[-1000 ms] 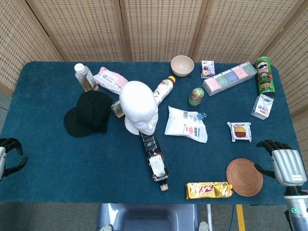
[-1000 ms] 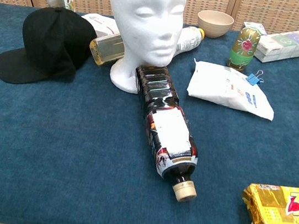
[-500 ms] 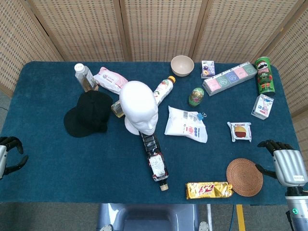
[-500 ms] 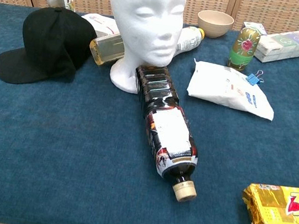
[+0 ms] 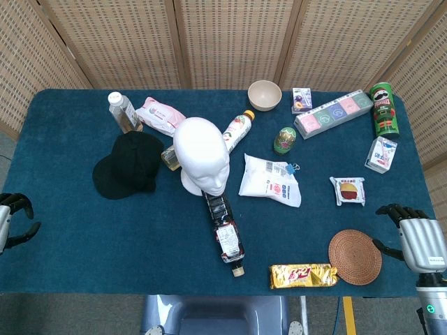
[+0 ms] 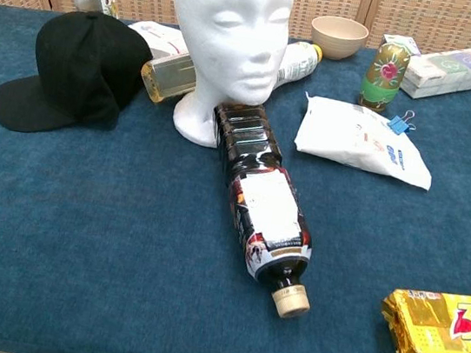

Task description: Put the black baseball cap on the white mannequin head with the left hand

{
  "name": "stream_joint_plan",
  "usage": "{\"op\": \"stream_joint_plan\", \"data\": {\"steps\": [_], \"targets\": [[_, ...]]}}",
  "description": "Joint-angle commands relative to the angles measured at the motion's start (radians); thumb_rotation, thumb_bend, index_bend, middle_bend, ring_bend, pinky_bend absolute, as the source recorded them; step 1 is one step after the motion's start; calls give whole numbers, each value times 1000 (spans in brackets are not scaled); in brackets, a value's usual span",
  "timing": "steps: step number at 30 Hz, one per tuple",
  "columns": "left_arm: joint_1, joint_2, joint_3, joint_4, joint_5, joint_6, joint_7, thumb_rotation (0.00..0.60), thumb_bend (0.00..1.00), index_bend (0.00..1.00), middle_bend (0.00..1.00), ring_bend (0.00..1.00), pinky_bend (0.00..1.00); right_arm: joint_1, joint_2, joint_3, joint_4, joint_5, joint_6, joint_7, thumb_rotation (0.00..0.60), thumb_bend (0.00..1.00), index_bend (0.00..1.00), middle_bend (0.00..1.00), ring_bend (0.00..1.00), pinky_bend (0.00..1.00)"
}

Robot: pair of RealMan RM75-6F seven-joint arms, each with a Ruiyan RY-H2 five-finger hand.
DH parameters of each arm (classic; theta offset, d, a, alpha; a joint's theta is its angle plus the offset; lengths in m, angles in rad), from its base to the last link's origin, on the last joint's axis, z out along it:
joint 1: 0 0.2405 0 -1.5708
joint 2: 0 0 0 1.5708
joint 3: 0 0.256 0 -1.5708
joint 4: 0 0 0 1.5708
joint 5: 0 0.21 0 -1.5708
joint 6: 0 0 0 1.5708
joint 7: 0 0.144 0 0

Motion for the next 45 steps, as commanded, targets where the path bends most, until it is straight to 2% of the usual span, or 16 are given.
{"op": "stream_joint_plan", "data": {"steps": [1,5,7,10,14,26,32,36,45], "targets": [[-37,4,-8,38,10,-48,-15,600,215,585,434,328,404,-1,2,0,-2,0,2,-1,600,152,384,407,438,433],[-106,4,-17,99,37,-141,-57,600,181,548,390,267,347,-7,5,-2,-6,-3,9,-2,600,153,384,407,438,433],[-159,5,-20,141,52,-217,-93,600,149,477,333,220,313,-12,8,-4,-8,-4,15,-3,600,153,385,407,438,433],[-206,2,-23,179,78,-268,-122,600,109,382,259,164,277,-17,12,-5,-12,-3,20,-6,600,152,384,407,438,433],[-284,-26,-34,246,110,-338,-144,600,82,311,190,116,248,-24,17,-7,-19,-6,29,-12,600,153,385,407,439,433],[-446,-227,-29,517,182,-427,-237,600,57,262,116,39,209,-41,28,-9,-38,3,45,-34,600,153,384,407,438,434],[-516,-341,-12,662,215,-445,-329,600,30,157,9,0,149,-47,34,-6,-48,11,50,-47,600,152,384,407,438,436],[-541,-374,-3,708,227,-440,-380,600,28,113,0,0,144,-52,38,-5,-53,15,55,-52,600,152,384,407,438,438],[-610,-440,28,809,224,-502,-462,600,30,114,0,0,161,-63,47,-3,-64,25,64,-61,600,151,384,407,438,441]]}}
